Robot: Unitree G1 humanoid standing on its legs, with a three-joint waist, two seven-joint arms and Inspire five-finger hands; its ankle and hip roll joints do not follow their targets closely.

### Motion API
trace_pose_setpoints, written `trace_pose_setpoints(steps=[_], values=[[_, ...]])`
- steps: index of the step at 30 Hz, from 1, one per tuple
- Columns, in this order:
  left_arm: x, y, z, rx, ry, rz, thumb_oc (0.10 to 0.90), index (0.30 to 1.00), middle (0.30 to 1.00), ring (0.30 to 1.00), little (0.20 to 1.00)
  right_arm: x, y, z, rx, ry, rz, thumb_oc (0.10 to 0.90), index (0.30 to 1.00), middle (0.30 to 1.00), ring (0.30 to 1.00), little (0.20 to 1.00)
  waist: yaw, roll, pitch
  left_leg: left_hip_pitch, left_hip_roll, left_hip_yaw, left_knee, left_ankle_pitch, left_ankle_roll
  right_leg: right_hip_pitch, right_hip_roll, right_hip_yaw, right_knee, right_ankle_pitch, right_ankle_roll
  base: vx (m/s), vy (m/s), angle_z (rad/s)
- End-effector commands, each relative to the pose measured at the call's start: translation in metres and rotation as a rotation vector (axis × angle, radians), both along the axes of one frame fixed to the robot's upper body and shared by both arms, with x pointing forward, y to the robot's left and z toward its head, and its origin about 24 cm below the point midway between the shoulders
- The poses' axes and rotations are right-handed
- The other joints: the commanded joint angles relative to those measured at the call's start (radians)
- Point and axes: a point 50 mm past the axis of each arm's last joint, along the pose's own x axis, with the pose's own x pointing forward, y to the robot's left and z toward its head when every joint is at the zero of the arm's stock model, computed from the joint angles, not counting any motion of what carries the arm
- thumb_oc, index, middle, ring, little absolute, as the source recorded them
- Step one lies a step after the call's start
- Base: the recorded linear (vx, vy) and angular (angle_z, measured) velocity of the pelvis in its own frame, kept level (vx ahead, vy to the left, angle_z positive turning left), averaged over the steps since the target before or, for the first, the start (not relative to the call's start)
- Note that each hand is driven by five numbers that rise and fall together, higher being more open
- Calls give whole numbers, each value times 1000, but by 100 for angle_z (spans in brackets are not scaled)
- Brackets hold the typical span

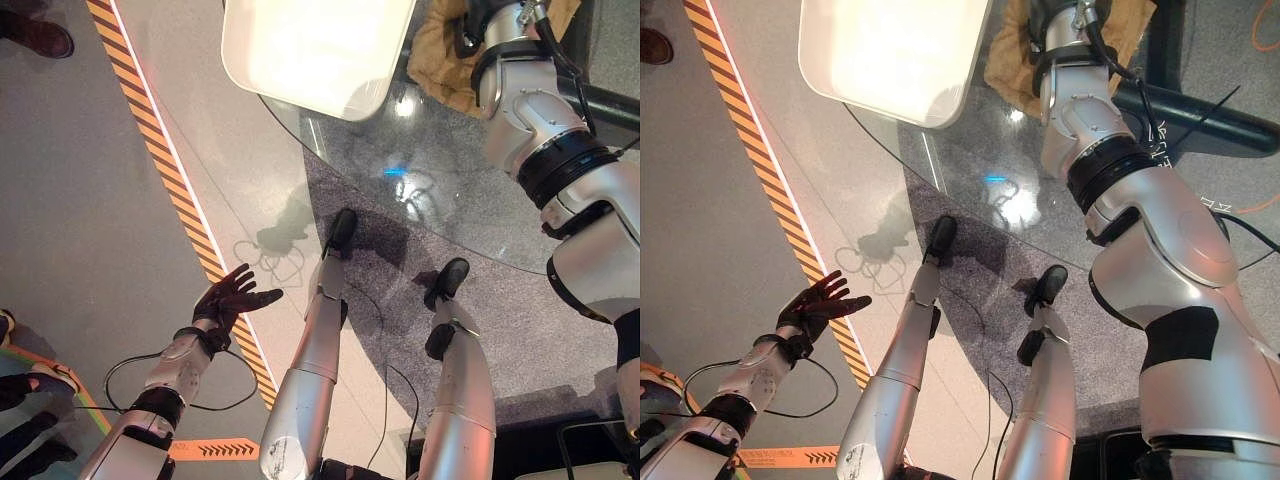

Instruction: Wipe the table with a cloth and put it in the basket.

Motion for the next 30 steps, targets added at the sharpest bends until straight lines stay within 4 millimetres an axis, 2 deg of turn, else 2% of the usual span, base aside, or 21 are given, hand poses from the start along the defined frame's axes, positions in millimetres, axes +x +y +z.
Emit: trace_pose_setpoints(steps=[1, 2, 10, 17, 20, 25, 30], values=[[-25, 28, -16, 4, 91, 89, 800, 900, 900, 900, 900, -58, -138, 49, 113, -207, -535, 100, 300, 300, 300, 200, -34, -6, -10, 28, -99, 115, 40, -85, 145, 55, 92, -65, -107, 44, -28, 0, 0, 0], [-25, 28, -16, 4, 90, 91, 800, 900, 900, 900, 900, -59, -139, 49, 119, -208, -541, 100, 300, 300, 300, 200, -35, -6, -10, 28, -98, 115, 39, -85, 145, 55, 93, -64, -108, 44, -28, 0, 0, 0], [-26, 42, -11, -11, 89, 128, 800, 900, 900, 900, 900, -84, -193, 31, 298, -210, -698, 100, 300, 300, 300, 200, -63, -11, -10, 29, -87, 127, 38, -88, 145, 50, 102, -47, -104, 40, -31, 2, 11, -4], [-25, 49, -6, -13, 88, 149, 800, 900, 900, 900, 900, -100, -219, 17, 384, -221, -767, 100, 300, 300, 300, 200, -84, -21, -10, 28, -81, 134, 39, -89, 146, 48, 111, -35, -106, 45, -32, -1, -3, -2], [-25, 52, -4, -11, 90, 158, 800, 900, 900, 900, 900, -105, -227, 13, 411, -225, -777, 100, 300, 300, 300, 200, -93, -27, -10, 29, -79, 135, 39, -91, 146, 48, 116, -29, -106, 46, -31, -5, -3, -4], [-26, 57, -2, -8, 90, 167, 800, 900, 900, 900, 900, -104, -229, 8, 427, -226, -760, 100, 300, 300, 300, 200, -100, -35, -10, 30, -74, 137, 37, -93, 147, 50, 121, -24, -110, 47, -31, -1, -5, -2], [-22, 56, 0, -4, 88, 165, 800, 900, 900, 900, 900, -95, -218, 12, 418, -236, -683, 100, 300, 300, 300, 200, -100, -36, -10, 31, -76, 136, 36, -95, 147, 51, 123, -23, -115, 48, -31, 0, -11, -6]])
